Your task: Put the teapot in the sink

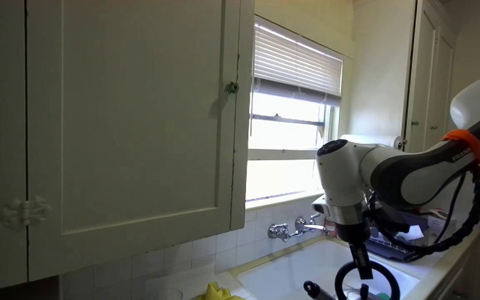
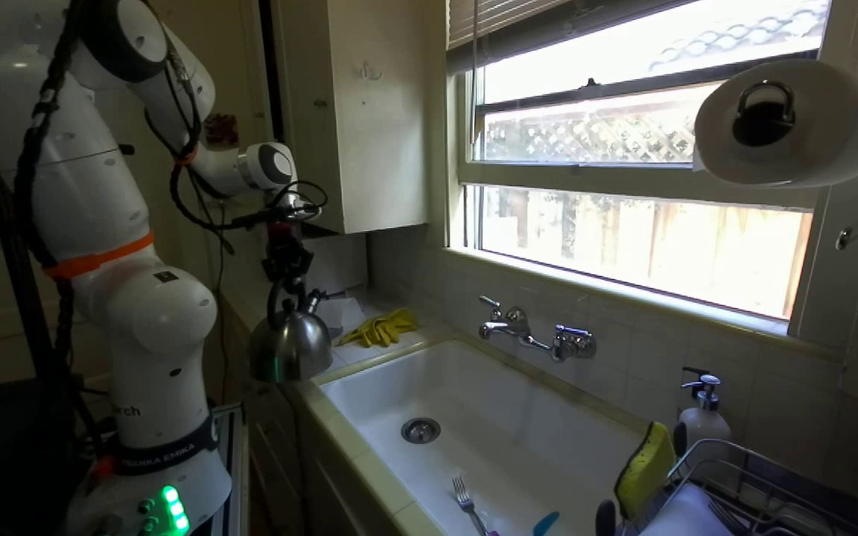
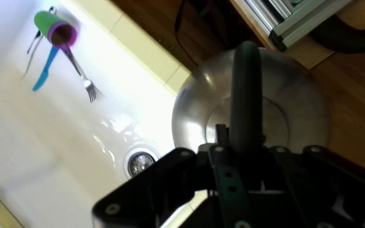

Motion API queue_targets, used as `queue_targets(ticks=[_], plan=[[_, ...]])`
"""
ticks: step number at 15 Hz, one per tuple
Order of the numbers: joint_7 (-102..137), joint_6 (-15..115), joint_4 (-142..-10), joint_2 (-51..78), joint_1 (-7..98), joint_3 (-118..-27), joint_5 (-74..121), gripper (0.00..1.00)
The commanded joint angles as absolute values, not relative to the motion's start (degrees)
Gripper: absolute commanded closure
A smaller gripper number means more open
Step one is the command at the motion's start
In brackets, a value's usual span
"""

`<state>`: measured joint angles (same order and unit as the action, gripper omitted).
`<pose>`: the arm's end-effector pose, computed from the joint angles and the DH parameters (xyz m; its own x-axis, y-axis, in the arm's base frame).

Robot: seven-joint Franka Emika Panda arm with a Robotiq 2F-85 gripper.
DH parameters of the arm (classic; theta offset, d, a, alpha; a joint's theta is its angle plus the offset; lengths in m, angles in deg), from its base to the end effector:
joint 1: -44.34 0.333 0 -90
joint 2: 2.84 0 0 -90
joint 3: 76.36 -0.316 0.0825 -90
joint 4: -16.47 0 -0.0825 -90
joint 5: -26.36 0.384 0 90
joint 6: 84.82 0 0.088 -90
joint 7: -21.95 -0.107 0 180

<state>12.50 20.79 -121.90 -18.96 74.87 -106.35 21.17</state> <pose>0.2113 0.3586 0.3824 0.6332 0.7205 -0.2827 0.7736 -0.5770 0.2622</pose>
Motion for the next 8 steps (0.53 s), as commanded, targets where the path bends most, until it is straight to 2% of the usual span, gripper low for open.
queue_targets(ticks=[1,6,8], plan=[[8.1,17.8,-130.2,-31.9,74.6,-105.2,23.4,0.98],[4.3,15.4,-132.0,-39.3,70.9,-101.9,19.9,0.98],[5.8,16.6,-131.0,-36.0,70.9,-102.6,20.3,0.98]])
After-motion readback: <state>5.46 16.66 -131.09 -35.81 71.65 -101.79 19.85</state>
